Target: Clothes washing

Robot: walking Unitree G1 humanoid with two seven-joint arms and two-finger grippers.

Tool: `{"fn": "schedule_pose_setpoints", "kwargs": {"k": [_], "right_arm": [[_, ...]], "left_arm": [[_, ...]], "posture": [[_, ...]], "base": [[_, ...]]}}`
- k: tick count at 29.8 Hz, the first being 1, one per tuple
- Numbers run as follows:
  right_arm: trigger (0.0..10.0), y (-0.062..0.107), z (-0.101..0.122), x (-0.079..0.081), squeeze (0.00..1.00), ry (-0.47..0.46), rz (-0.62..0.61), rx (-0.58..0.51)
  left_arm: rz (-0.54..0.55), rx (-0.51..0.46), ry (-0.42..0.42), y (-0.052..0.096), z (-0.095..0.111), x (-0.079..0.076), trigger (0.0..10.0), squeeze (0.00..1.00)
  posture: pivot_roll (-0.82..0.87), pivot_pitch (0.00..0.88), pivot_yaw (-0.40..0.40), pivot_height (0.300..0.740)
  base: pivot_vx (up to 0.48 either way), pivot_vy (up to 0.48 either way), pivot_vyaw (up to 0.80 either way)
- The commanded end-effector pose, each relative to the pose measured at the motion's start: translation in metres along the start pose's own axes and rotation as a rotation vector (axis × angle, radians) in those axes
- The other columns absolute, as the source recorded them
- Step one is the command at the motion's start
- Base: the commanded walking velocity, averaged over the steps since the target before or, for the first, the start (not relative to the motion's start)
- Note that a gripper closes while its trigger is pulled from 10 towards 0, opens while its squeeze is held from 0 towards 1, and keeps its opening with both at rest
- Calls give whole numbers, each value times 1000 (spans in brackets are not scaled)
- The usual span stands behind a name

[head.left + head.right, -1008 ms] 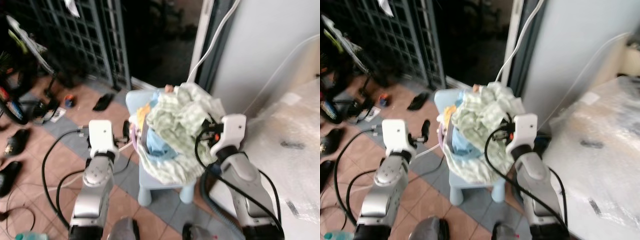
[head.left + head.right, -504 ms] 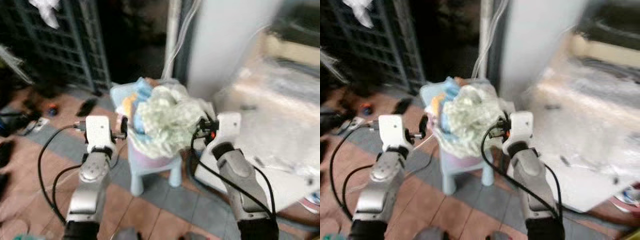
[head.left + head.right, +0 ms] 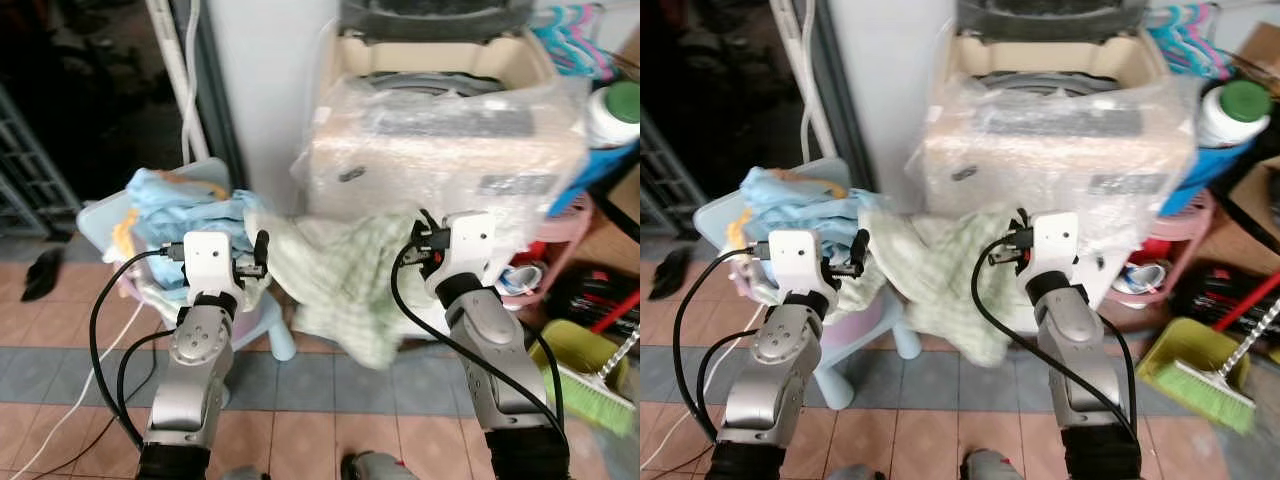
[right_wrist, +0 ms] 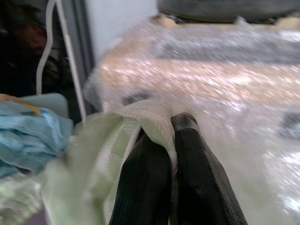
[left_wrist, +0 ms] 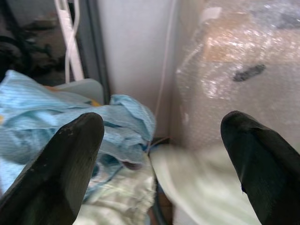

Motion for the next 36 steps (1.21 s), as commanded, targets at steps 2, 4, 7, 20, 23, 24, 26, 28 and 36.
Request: {"fn": "schedule_pose_setpoints", "kwargs": {"k": [2, 4, 7, 20, 23, 24, 26, 28, 36], "right_arm": [[10000, -2, 5, 2, 0, 3, 3, -19], [10000, -2, 3, 2, 0, -1, 4, -10], [10000, -3, 3, 4, 0, -4, 5, -12], [10000, -7, 4, 1, 0, -11, -10, -21], [10000, -7, 3, 1, 0, -12, -13, -18], [10000, -6, 3, 1, 0, -12, -13, -17], [10000, -6, 2, 2, 0, -12, -10, -16], [10000, -6, 2, 4, 0, -13, -7, -16], [10000, -5, 1, 2, 0, -18, -19, -18]], "left_arm": [[9, 10, -6, 0, 0, 5, 10000, 0], [10, 12, -3, 0, -1, 5, 10000, 0], [18, 20, -4, 1, -3, 7, 10000, 0], [10, 17, -11, -3, -1, 9, 10000, 0], [9, 17, -10, -3, -1, 9, 10000, 0], [8, 17, -10, -3, -1, 9, 10000, 0], [8, 16, -9, -4, 0, 8, 10000, 0], [11, 14, -9, -4, 0, 9, 10000, 0], [23, 21, -23, -1, -3, 13, 10000, 0]], "posture": [[-14, 13, 33, 740], [-13, 12, 30, 740], [-12, 12, 28, 740], [-20, 16, 46, 740], [-22, 15, 47, 740], [-22, 15, 47, 740], [-21, 13, 48, 740], [-21, 13, 48, 740], [-21, 0, 63, 740]], "base": [[0, 0, -800], [0, 0, -800], [0, 0, -800], [0, -253, -203], [0, -352, 0], [0, -356, 0], [0, -352, 0], [0, -381, 0], [0, -348, 0]]}}
Point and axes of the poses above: a point about 5 cm out from each wrist's last joint towards the gripper, its own y axis pointing back from the gripper into the wrist, its own z axis along the axis of the wrist's last joint, x = y × z, the point moved 6 cm from there along -y, pointing out of the wrist towards the gripper, and after that the axes turned 12 degrees about y, right-handed, at the moved point
